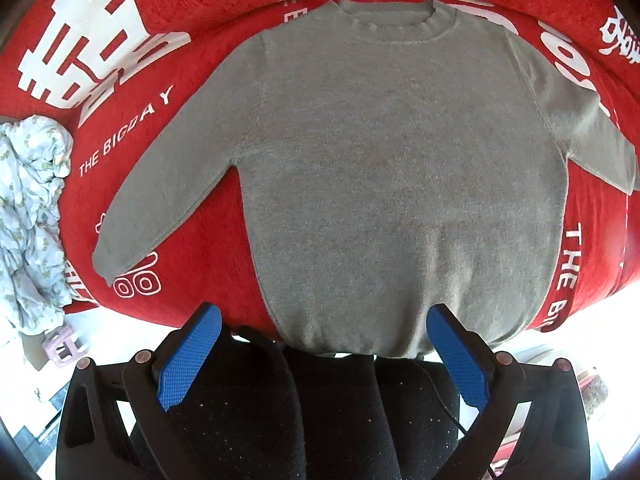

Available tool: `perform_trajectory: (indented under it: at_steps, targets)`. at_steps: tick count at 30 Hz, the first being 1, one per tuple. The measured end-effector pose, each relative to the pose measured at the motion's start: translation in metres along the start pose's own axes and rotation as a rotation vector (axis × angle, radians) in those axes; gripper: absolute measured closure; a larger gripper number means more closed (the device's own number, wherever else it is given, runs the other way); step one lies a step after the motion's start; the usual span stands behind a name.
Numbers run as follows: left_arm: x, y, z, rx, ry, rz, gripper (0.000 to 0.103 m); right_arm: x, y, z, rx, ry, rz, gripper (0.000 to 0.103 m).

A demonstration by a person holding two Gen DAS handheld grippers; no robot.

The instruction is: Fold small clothes

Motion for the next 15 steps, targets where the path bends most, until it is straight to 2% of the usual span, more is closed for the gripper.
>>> perform_trajectory:
  at_steps: [15]
  targets:
    - [0.0019,-0.0026,-0.0033,0.023,0.019,0.012,0.000,-0.0038,-0.0051,0.0040,-0.023,0.009,-0.034,0.000]
Point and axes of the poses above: each gripper's, at about its wrist camera, not at the fingertips, and z roughly the way its jaws point, x to its right, y to its underside, the point moved 9 cm from there along z, roughly the way its jaws point, and after that the axes turned 12 degrees about -z, right-handed, at the moved point
